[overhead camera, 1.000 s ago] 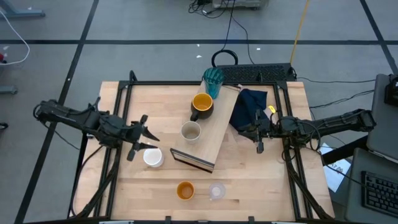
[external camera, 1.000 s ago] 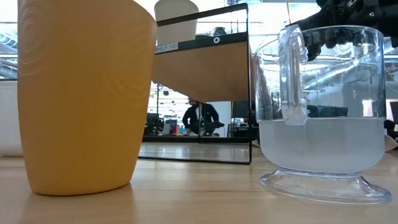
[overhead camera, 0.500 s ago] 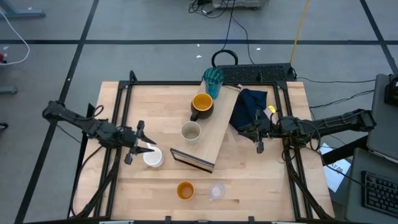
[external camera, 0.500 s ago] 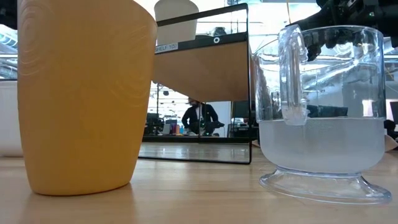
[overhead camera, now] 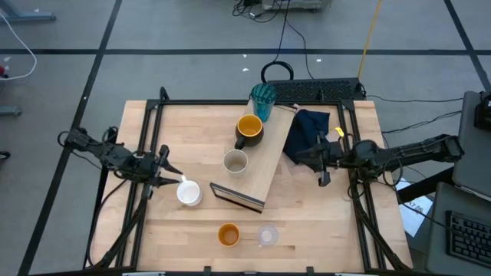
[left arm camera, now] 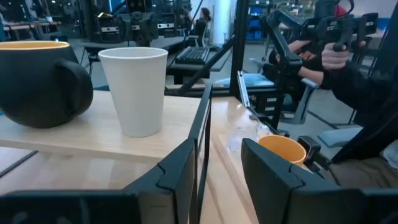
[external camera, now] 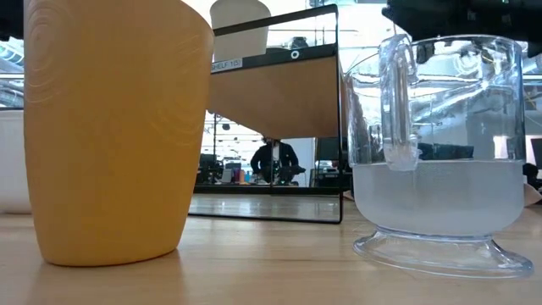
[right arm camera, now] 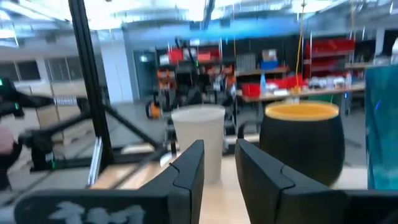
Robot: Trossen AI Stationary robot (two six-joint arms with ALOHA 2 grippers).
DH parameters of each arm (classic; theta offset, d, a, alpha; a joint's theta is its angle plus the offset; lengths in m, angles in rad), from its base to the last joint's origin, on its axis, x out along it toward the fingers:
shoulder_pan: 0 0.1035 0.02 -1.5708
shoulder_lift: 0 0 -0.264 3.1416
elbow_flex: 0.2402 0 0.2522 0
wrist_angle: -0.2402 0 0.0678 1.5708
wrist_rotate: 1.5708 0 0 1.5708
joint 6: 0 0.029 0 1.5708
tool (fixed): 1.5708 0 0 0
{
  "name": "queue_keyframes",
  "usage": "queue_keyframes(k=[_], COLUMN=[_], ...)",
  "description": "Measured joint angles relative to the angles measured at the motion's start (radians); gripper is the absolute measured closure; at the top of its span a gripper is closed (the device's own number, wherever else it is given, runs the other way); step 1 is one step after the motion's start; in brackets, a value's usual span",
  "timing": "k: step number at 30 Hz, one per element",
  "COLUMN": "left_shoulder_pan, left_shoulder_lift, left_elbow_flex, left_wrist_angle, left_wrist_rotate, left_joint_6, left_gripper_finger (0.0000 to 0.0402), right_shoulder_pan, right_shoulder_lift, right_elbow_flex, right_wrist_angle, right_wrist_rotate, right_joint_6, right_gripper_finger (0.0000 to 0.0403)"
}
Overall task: Stack small to large cups/mugs on shelf
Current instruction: Put the yellow cup on the shelf
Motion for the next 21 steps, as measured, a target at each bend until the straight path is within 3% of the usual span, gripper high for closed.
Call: queue_keyframes(k=[8,17,21], left_shoulder_pan=[-0.001,-0.001,-0.001], left_shoulder_lift=[-0.004,-0.004,-0.004], left_elbow_flex=[0.0,0.0,0.0], left_wrist_angle=[-0.015,-0.017,-0.013], left_wrist_rotate=[0.002,0.003,0.003], left_joint_6=[-0.004,-0.008,-0.015], left_gripper_finger=[0.0268,0.0268,0.0268], right_shoulder_pan=[0.003,0.082,0.124], right_shoulder_lift=[0.0,0.009,0.016], right_elbow_flex=[0.0,0.0,0.001], right_wrist_angle=[0.03,0.025,0.165], right_wrist_rotate=[-0.076,-0.08,-0.082], right_joint_6=[0.028,0.004,-0.029], right_gripper_finger=[0.0319,0.0319,0.0319])
